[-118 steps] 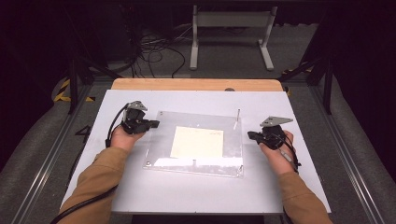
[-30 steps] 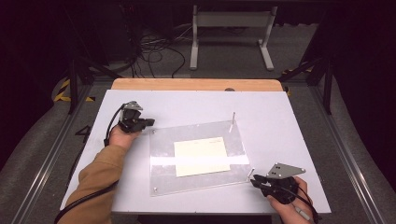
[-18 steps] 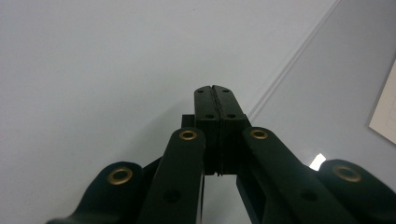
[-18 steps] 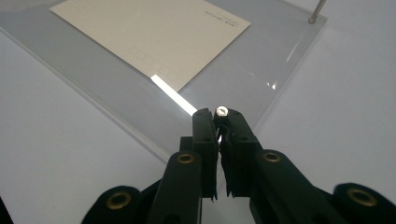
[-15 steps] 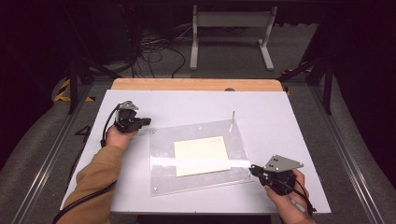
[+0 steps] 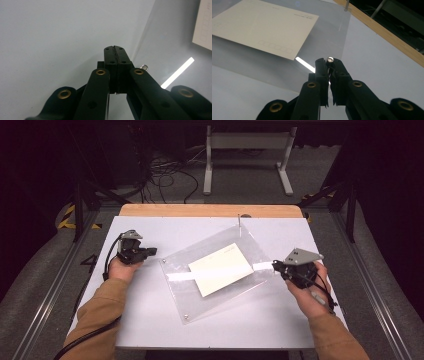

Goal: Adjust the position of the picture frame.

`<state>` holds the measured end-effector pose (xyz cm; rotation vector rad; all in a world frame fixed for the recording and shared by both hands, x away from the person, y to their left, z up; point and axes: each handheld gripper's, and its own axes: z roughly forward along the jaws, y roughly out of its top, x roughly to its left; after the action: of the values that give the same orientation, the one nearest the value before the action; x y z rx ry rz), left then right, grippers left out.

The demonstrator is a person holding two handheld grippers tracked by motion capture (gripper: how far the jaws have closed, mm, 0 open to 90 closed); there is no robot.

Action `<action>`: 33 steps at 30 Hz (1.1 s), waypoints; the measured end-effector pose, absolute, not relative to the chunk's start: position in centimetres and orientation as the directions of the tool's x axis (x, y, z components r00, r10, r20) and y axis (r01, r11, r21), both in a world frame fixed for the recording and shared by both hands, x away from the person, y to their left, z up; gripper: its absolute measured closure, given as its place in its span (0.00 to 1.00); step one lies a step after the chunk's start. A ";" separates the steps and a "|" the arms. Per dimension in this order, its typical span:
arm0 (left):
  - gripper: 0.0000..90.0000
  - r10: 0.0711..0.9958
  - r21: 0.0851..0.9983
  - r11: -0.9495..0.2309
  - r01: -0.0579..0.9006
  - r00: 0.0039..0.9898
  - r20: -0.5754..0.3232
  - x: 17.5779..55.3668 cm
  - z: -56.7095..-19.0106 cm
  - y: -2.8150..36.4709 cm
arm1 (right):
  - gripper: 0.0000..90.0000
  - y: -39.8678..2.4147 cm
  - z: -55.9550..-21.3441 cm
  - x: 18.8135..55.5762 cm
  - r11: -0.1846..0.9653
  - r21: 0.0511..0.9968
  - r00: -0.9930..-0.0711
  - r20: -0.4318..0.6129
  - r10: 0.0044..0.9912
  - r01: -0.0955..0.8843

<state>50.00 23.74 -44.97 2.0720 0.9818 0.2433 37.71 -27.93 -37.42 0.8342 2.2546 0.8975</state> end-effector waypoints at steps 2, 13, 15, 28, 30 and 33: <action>0.99 0.717 0.742 -0.369 0.561 0.679 -0.156 50.0 -45.0 23.7 | 0.94 -28.3 -37.8 39.5 0.575 0.739 -0.639 -0.259 0.724 0.352; 0.98 0.741 0.732 -0.414 0.541 0.667 -0.074 50.1 -45.4 22.4 | 0.92 -29.8 -41.1 44.0 0.535 0.729 -0.622 -0.193 0.759 0.426; 0.98 0.738 0.729 -0.408 0.550 0.669 -0.091 50.3 -45.6 22.0 | 0.92 -29.8 -41.3 43.9 0.538 0.729 -0.618 -0.202 0.760 0.424; 1.00 0.682 0.675 -0.455 0.580 0.715 -0.155 50.3 -45.9 20.9 | 0.79 -33.1 -41.9 39.8 0.343 0.849 -0.553 -0.074 0.830 0.401; 1.00 0.656 0.665 -0.465 0.584 0.732 -0.184 50.0 -45.9 20.8 | 0.80 -33.8 -41.8 39.5 0.326 0.852 -0.541 -0.062 0.839 0.409; 1.00 0.612 0.649 -0.513 0.561 0.770 -0.182 49.3 -45.7 20.1 | 0.82 -35.0 -41.9 38.9 0.309 0.852 -0.522 -0.050 0.852 0.422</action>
<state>49.28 20.15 -45.69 2.2404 0.8700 0.0906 38.91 -34.96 -41.87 1.1260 2.0787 1.1286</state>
